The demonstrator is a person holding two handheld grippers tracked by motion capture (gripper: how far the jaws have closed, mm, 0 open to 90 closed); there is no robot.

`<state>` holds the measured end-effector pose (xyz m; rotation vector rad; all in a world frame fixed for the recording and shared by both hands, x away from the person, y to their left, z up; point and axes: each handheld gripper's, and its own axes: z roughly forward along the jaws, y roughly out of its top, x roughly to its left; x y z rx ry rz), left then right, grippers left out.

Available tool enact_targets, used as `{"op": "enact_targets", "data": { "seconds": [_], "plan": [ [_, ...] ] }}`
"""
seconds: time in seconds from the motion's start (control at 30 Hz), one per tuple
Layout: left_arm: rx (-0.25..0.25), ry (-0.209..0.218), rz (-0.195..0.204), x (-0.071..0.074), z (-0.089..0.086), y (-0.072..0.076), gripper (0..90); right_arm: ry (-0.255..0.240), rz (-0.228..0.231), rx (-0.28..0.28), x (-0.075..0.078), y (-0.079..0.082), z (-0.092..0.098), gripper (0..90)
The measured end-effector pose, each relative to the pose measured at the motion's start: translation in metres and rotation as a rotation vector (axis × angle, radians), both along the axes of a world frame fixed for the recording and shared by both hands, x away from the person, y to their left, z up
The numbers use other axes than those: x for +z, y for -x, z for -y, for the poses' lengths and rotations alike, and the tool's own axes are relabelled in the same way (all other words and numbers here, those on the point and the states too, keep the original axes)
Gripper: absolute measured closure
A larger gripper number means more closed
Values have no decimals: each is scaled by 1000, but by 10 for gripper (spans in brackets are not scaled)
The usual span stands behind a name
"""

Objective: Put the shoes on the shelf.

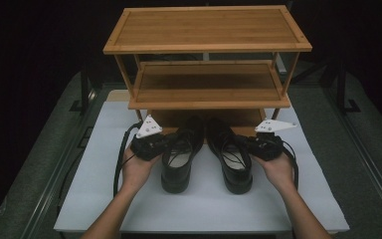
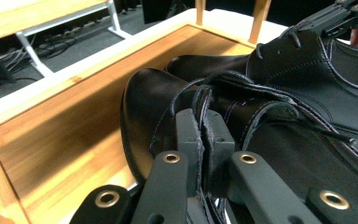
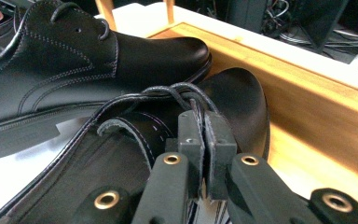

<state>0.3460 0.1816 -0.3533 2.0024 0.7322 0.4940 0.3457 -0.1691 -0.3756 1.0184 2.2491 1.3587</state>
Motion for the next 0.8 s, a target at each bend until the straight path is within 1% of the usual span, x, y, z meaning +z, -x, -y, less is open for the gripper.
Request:
{"op": "enact_targets", "data": {
  "seconds": [0.03,0.1,0.17,0.23,0.4,0.43,0.5,0.57,0.63,0.8],
  "plan": [
    [7,-10,2,-2,2,-5,875,4,1,-6,-1,-4,0,870],
    [20,-3,1,-6,5,-13,875,5,3,-22,-3,-14,-2,870],
    [33,-15,7,-9,8,-21,875,4,8,-37,-4,-21,-2,870],
    [49,-10,6,-13,12,-30,875,1,10,-50,-5,-29,-3,869],
    [90,-19,31,-22,20,-48,875,-2,20,-70,-5,-45,-6,869],
    [96,-15,33,-22,21,-50,875,1,25,-71,-5,-48,-7,870],
    [105,-21,50,-23,23,-57,874,7,28,-79,-5,-54,-8,869],
    [118,-13,61,-23,26,-61,874,-6,23,-87,-6,-60,-9,869],
    [124,-14,73,-24,27,-65,874,-5,32,-95,-7,-64,-10,869],
    [147,-22,75,-31,33,-75,874,-10,39,-115,-10,-72,-17,869]
  ]
}}
